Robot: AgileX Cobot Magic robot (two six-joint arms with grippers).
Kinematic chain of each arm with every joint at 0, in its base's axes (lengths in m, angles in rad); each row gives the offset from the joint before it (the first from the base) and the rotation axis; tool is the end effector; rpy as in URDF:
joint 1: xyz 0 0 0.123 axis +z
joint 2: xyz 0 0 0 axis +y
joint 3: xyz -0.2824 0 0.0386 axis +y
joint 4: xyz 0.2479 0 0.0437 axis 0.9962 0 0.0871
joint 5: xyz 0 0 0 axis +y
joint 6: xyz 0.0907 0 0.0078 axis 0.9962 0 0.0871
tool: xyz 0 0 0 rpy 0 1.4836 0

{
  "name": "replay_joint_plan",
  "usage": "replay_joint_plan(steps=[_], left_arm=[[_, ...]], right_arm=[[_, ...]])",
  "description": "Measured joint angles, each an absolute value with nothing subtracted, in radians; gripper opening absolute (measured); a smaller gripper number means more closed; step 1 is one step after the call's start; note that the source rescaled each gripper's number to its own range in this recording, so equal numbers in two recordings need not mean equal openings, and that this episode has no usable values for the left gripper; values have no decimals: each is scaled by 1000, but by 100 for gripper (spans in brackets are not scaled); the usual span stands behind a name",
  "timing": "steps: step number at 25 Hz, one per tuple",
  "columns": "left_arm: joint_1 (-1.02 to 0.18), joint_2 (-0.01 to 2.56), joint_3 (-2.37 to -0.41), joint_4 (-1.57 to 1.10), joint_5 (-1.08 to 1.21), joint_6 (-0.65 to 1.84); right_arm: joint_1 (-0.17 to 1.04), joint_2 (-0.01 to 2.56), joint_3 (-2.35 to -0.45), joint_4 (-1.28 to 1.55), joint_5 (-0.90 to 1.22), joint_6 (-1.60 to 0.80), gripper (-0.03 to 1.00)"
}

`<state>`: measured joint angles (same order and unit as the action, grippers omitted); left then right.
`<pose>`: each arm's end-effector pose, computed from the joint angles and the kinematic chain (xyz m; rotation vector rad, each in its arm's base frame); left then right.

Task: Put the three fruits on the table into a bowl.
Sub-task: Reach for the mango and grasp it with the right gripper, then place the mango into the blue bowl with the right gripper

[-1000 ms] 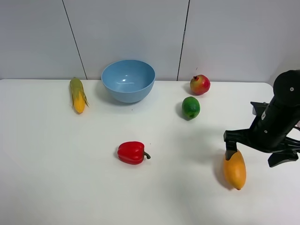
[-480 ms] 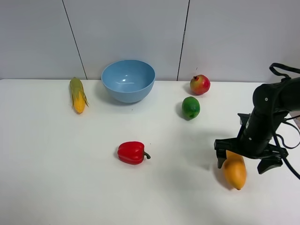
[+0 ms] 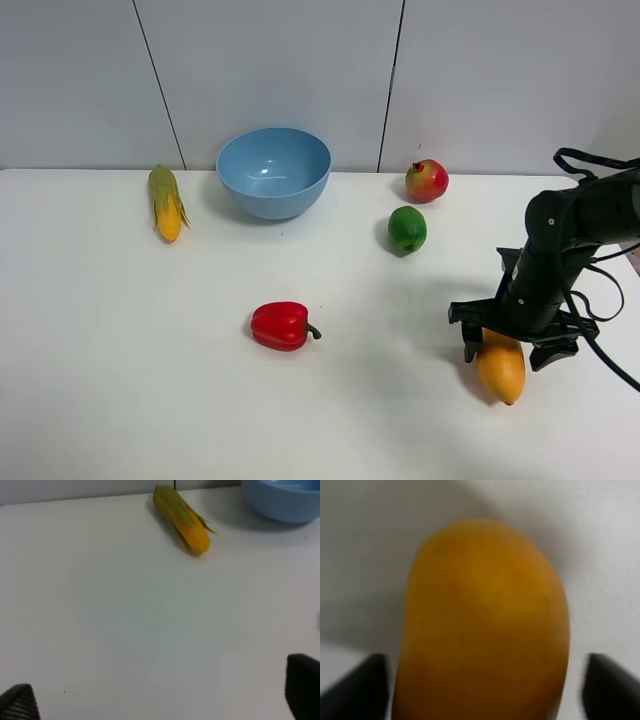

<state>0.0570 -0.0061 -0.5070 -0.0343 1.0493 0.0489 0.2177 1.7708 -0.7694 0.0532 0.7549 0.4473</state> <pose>-0.0060 -0.0031 0.2800 -0.0066 2.0194 0.0263 0.2487 0.0584 0.1163 -0.4090 -3.0098 -0.0008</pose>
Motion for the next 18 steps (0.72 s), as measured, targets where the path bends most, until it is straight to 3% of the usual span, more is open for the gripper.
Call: replay_joint_plan(steps=[1,2,10,18], left_arm=[[57,-6,-507,-34,1049,49],[57,-6,-507,-34,1049,49],[57,-6,-507,-34,1049,49],[57,-6,-507,-34,1049,49]], right_arm=[[218,1771,-769,53,753,447,0],[218,1771,-769,53,751,449,4],[225,1749,-790,85,795,403,3],[340,1529,-1028,195,874,108,3]])
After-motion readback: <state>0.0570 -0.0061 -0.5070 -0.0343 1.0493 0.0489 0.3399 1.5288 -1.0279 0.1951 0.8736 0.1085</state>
